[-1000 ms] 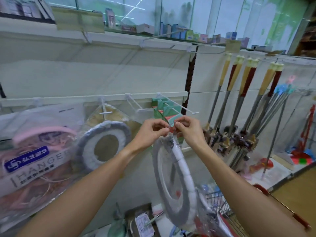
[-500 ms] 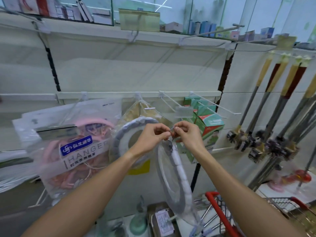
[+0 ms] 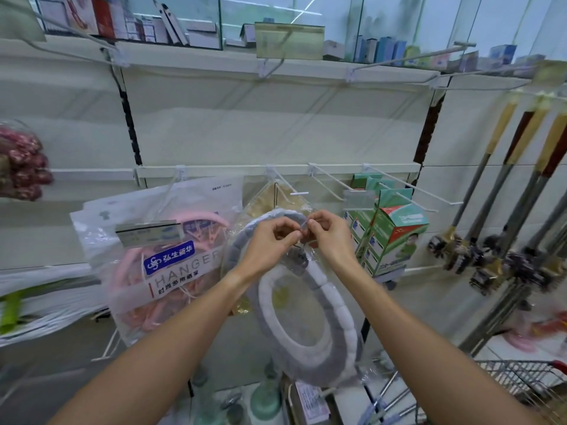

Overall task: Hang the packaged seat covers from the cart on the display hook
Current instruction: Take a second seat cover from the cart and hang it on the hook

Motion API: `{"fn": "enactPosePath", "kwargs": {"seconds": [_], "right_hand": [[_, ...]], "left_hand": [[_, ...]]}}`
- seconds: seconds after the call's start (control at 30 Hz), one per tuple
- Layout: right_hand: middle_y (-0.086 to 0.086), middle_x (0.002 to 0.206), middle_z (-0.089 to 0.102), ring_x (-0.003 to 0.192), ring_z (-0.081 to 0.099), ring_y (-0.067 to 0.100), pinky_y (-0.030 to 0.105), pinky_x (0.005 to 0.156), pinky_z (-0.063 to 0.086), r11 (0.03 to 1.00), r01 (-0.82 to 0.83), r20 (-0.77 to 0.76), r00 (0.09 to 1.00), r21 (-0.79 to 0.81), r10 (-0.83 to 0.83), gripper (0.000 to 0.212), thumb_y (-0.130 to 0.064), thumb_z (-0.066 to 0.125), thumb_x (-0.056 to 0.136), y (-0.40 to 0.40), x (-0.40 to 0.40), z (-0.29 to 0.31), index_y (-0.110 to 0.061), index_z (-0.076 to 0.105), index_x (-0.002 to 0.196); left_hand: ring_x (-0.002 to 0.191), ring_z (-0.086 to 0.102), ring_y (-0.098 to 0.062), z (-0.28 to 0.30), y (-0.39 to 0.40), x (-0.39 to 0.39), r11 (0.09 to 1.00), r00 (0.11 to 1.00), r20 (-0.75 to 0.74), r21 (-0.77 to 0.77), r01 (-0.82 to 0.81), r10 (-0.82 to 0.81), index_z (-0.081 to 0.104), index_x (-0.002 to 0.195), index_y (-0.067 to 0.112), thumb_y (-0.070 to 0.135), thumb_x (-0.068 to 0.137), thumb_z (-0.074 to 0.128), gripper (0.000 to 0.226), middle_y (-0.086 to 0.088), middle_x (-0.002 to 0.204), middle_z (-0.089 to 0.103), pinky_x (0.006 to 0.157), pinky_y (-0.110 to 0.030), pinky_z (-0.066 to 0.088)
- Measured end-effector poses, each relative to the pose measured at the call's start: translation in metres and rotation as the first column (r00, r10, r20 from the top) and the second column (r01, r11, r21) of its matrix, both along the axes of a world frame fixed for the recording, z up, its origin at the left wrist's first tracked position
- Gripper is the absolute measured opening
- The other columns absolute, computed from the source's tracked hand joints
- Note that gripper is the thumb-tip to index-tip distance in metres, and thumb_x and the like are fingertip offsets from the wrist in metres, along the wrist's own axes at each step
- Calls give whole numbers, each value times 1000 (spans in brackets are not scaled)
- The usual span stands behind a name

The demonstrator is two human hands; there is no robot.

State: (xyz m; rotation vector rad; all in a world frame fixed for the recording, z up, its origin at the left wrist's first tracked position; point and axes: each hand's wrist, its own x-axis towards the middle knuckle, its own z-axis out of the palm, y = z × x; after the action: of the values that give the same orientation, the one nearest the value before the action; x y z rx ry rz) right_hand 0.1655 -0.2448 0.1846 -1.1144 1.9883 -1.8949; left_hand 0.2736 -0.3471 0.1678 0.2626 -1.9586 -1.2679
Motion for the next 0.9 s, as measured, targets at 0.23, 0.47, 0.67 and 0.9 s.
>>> {"fn": "enactPosePath", "kwargs": {"seconds": [0.23,0.47,0.67,0.9], "right_hand": [[25,80,71,57,68,24,39,59,60,1000,13,-7,1000,-14,-13,19,-1,52,97,-18,-7,9,-8,62,82],[12,72,71,61,73,26,42,62,60,997,66,-33,997,-44,-68,17,-11,53,99,-42,-14,13,-13,61,84],[15,71,71,61,72,27,45,63,62,994,79,-28,996,-75,-82,12,-10,52,98,-63,-27,7,-10,60,89],[12,65,68,56,64,21,37,55,55,997,19,86,996,-76,-12,14,-2,48,98,-84,-45,2,-2,61,92]], "left_hand": [[61,61,6,19,-6,-7,999,1000,-4,-48,-25,24,69,84,16,1,90,64,16,18,64,69,64,-9,45],[58,56,-4,23,-28,-22,979,981,11,-54,-195,195,71,85,19,10,90,64,12,-2,71,71,61,-26,48],[54,52,-5,20,-45,-40,960,961,30,-57,-274,276,67,82,20,13,91,63,12,4,65,63,56,-22,41],[63,55,-6,18,-62,-61,924,925,34,-83,-374,378,70,91,11,14,91,63,8,-2,75,67,56,-11,41]]}}
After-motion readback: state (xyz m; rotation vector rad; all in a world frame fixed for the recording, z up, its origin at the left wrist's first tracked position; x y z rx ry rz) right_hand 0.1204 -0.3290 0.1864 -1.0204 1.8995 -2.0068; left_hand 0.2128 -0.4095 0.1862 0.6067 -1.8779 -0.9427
